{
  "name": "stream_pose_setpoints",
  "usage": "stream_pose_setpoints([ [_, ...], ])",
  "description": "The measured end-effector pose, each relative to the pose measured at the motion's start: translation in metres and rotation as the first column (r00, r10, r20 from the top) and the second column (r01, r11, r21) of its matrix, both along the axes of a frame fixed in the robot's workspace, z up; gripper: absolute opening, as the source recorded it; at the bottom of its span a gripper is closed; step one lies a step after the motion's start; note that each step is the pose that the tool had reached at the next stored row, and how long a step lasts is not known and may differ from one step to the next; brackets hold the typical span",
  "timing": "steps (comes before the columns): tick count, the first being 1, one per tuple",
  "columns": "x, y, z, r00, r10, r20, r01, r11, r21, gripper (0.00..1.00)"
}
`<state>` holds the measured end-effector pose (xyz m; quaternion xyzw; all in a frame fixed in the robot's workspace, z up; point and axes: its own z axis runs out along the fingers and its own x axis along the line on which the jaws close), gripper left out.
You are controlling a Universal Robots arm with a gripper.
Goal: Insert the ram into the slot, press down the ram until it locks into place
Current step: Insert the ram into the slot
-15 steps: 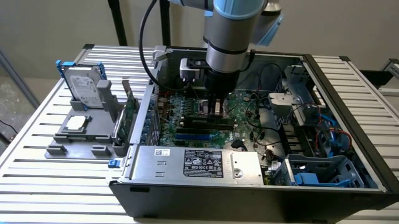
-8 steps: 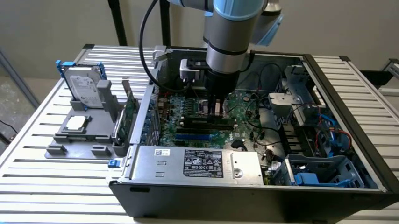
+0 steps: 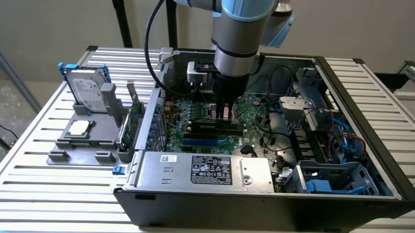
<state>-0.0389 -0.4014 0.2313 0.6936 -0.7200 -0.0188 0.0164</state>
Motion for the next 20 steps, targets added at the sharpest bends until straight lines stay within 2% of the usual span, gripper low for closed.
stream_pose_setpoints([
  [20,-0.0004,0.0006,-0.0027,1.0000,-0.005,0.0000,0.005,1.0000,0.0000,0.13],
])
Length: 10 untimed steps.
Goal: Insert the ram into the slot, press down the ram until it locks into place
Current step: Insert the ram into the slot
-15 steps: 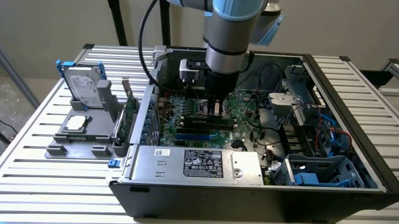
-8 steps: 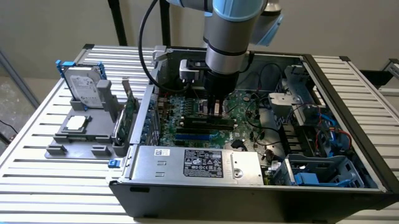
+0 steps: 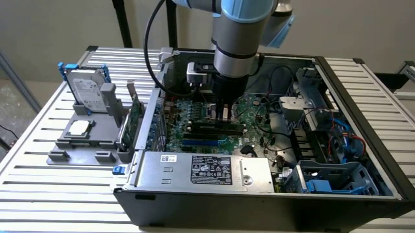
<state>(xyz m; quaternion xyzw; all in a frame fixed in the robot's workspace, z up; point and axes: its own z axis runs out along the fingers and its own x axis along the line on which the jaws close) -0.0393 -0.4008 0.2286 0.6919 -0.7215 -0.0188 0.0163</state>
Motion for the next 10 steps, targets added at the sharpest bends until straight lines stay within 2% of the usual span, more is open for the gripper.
stream_pose_setpoints([
  [10,-0.0001,0.0003,-0.0030,1.0000,0.000,-0.0002,0.000,1.0000,-0.0003,0.15],
])
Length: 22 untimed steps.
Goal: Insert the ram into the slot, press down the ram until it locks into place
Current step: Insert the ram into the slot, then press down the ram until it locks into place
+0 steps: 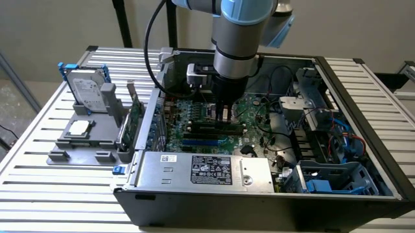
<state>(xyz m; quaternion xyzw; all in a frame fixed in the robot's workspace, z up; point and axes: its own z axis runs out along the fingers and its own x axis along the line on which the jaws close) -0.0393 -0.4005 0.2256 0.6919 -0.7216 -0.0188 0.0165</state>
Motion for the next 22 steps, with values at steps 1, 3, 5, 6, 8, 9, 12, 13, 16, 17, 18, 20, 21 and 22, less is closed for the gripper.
stream_pose_setpoints([
  [1,0.000,0.0000,0.0000,1.0000,0.000,0.0000,0.000,1.0000,0.0001,0.15],
  [3,0.000,0.0000,0.0002,1.0000,0.000,0.0002,0.000,1.0000,0.0002,0.21],
  [5,0.000,0.0000,0.0044,1.0000,0.000,0.0003,0.000,1.0000,0.0003,0.21],
  [6,0.000,0.0001,0.0086,1.0000,0.000,0.0002,0.000,1.0000,0.0005,0.21],
  [8,0.000,0.0001,0.0164,1.0000,0.000,0.0001,0.000,1.0000,0.0003,0.21],
  [9,0.000,0.0001,0.0190,1.0000,0.000,0.0001,0.000,1.0000,0.0004,0.21],
  [12,0.000,0.0001,0.0200,1.0000,0.000,0.0002,0.000,1.0000,0.0006,0.13],
  [13,0.000,0.0001,0.0200,1.0000,0.000,0.0002,0.000,1.0000,0.0007,0.11],
  [16,0.000,0.0001,0.0200,1.0000,0.000,0.0001,0.000,1.0000,0.0006,0.11],
  [17,0.000,0.0001,0.0201,1.0000,0.000,0.0001,0.000,1.0000,0.0006,0.11],
  [18,0.000,0.0001,0.0201,1.0000,0.000,0.0001,0.000,1.0000,0.0005,0.11],
  [20,0.000,0.0001,0.0201,1.0000,0.000,0.0001,0.000,1.0000,0.0006,0.11],
  [21,0.000,0.0001,0.0201,1.0000,0.000,0.0001,0.000,1.0000,0.0006,0.11],
  [22,0.000,0.0001,0.0201,1.0000,0.000,0.0001,0.000,1.0000,0.0006,0.11],
])
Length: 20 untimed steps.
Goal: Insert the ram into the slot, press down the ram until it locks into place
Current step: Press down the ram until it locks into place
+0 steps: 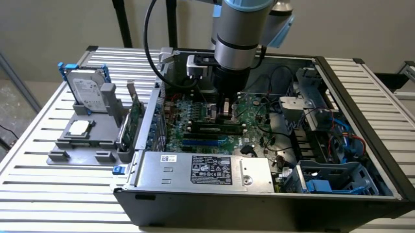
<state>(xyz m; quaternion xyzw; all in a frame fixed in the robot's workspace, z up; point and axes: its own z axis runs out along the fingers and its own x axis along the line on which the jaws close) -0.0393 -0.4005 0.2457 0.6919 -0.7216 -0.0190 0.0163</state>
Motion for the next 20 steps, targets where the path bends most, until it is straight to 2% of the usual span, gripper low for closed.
stream_pose_setpoints([
  [5,0.000,0.0001,-0.0011,1.0000,0.000,0.0001,0.000,1.0000,0.0000,0.11],
  [14,0.000,0.0044,-0.0106,0.9999,0.000,0.0114,0.000,1.0000,-0.0001,0.11],
  [20,0.000,0.0051,-0.0176,0.9999,0.000,0.0170,0.000,1.0000,-0.0061,0.11],
])
